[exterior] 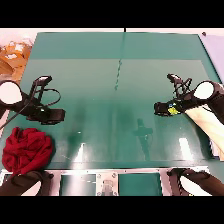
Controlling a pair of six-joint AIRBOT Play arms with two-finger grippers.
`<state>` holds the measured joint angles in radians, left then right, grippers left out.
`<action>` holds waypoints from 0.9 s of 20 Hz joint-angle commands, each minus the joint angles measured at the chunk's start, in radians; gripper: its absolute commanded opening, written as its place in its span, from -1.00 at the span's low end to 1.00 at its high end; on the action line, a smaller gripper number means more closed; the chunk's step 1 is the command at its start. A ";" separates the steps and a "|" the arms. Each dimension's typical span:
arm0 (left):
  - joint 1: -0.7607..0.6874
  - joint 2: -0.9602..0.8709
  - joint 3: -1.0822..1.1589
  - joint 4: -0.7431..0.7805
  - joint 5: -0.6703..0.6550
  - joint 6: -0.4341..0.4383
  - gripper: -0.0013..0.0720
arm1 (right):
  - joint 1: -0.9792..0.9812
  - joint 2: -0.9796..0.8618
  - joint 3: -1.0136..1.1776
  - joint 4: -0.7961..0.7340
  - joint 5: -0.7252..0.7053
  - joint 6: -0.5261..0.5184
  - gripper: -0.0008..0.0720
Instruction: Fold the shirts.
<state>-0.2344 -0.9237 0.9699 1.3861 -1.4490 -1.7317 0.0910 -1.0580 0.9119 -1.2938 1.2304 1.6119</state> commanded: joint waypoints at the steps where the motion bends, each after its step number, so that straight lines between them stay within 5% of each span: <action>1: 0.000 0.001 -0.001 0.011 0.001 0.013 -0.89 | 0.000 0.001 0.000 0.000 0.000 0.000 -0.93; 3: 0.000 0.001 -0.001 0.078 0.002 0.012 -0.76 | 0.000 0.001 0.000 0.000 0.000 0.000 -0.93; 4: 0.000 0.001 -0.001 0.160 0.001 0.011 0.27 | 0.000 0.001 0.000 0.000 0.000 0.000 -0.93; 5: 0.000 0.001 -0.003 0.272 0.000 -0.004 1.00 | 0.000 0.001 0.000 0.000 0.000 0.000 -0.93; 8: 0.016 0.001 -0.081 0.607 -0.002 -0.059 1.00 | 0.000 0.001 0.000 0.000 0.000 0.000 -0.93; 17: 0.293 -0.002 -0.534 0.490 0.278 0.056 0.97 | 0.000 0.001 0.000 0.000 0.000 0.000 -0.93; 18: 0.306 -0.010 -0.543 0.465 0.301 0.077 0.73 | 0.000 0.001 0.000 0.000 0.000 0.000 -0.93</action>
<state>0.0166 -0.9257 0.5087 1.9102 -1.2564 -1.7187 0.0910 -1.0580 0.9119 -1.2934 1.2297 1.6115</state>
